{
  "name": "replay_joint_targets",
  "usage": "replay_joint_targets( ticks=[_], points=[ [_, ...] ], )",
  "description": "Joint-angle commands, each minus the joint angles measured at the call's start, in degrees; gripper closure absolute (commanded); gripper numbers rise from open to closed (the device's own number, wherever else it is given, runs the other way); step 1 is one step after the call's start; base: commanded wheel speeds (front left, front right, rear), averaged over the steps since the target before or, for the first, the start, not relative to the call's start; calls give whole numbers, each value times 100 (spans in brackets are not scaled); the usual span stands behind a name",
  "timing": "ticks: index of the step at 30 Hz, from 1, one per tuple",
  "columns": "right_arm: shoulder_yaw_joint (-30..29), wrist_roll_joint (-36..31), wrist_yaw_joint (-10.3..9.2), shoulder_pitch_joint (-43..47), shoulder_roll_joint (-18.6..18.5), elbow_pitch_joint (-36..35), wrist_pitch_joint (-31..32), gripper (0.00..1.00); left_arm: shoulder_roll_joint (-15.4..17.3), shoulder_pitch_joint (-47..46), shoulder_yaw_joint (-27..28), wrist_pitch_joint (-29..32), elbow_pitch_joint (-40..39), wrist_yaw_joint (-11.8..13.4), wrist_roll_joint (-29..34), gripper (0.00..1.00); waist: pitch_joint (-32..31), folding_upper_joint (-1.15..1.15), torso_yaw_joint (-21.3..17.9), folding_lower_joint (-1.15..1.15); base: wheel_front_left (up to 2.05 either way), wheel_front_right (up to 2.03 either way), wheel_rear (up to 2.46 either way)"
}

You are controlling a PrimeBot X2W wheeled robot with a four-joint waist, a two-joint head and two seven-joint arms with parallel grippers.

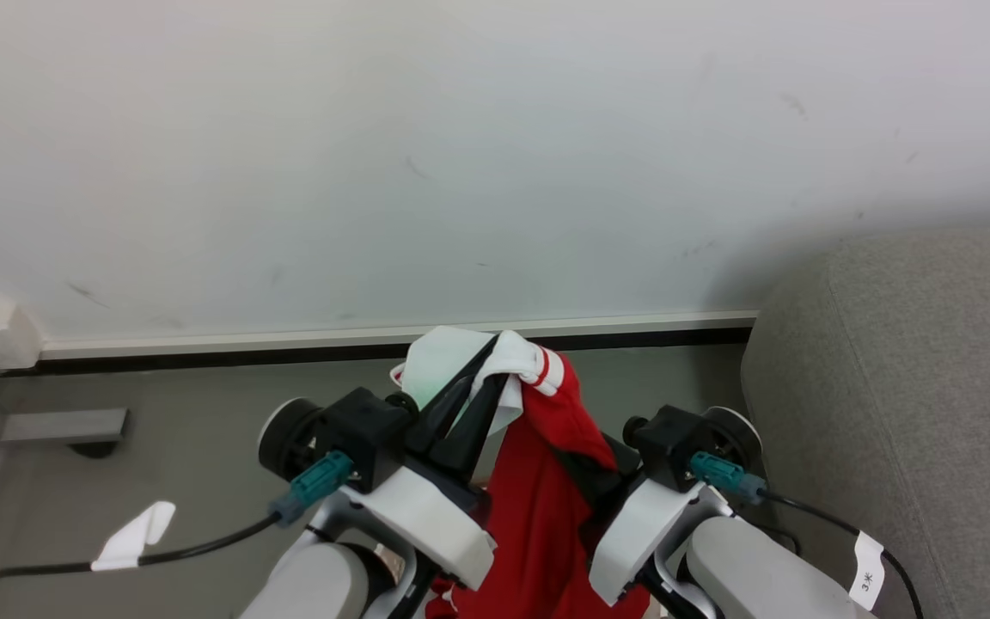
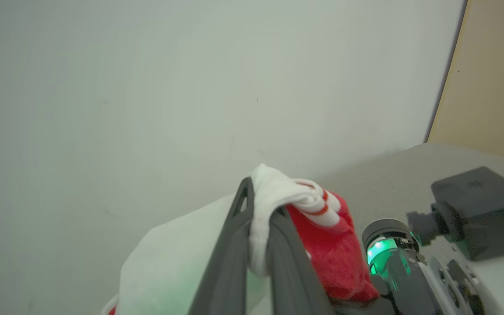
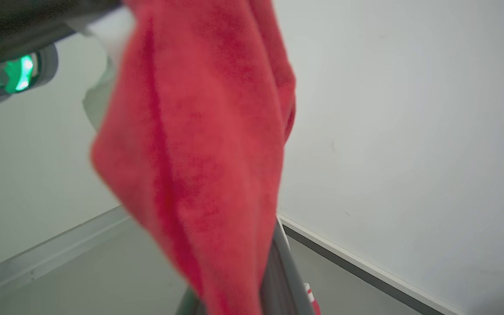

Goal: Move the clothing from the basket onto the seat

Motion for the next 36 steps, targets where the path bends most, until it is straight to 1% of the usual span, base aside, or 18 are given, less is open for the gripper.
replay_joint_targets(
  ticks=[1, 2, 4, 9, 11, 14, 18, 25, 31, 36],
  points=[
    [-76, 68, -14, -91, -11, -64, 2, 100, 53, 42, 31, -40, 37, 45, 26, 54, 38, 0, -66, 0, 0, 0, 0],
    [-137, 82, -14, -108, -17, -102, 2, 100, 65, 52, 53, -73, 52, 57, 34, 0, 58, 0, -116, 0, 0, 0, 0],
    [-266, 111, -14, -106, -95, -206, 1, 100, 76, 81, 58, -73, 88, 87, 19, 0, 100, 0, -237, 0, 0, 0, 0],
    [-749, 115, -13, -6, -440, -576, 1, 100, 91, 152, 73, -167, 120, 121, -8, 0, 200, 0, -654, 0, 0, 0, 0],
    [-925, 89, -14, 69, -641, -729, 2, 100, 95, 166, 63, -203, 146, 122, -11, 0, 232, 0, -822, 0, 0, 0, 0],
    [-1229, 96, -14, 174, -947, -997, 0, 100, 97, 210, -2, -253, 192, 95, -11, 0, 292, 0, -1072, 0, 0, 0, 0],
    [-1606, 142, -13, 345, -1262, -1344, 1, 100, 57, 254, -115, -250, 226, 60, -1, 0, 367, 0, -1399, 0, 0, 0, 0],
    [-2257, 158, -13, 664, -1637, -1861, 24, 100, 17, 216, -316, -191, 269, 10, 64, 0, 538, 0, -1916, 0, 0, 0, 0],
    [-2706, 163, -13, 892, -1781, -2223, 131, 100, 38, 126, -398, -171, 280, -6, 114, 0, 691, 0, -2118, 0, 0, 0, 0],
    [-3063, 114, -13, 888, -1782, -2489, 188, 100, 73, -94, -443, -85, 194, -53, 175, 0, 1037, 0, -2062, 0, 0, 0, 0]
  ],
)
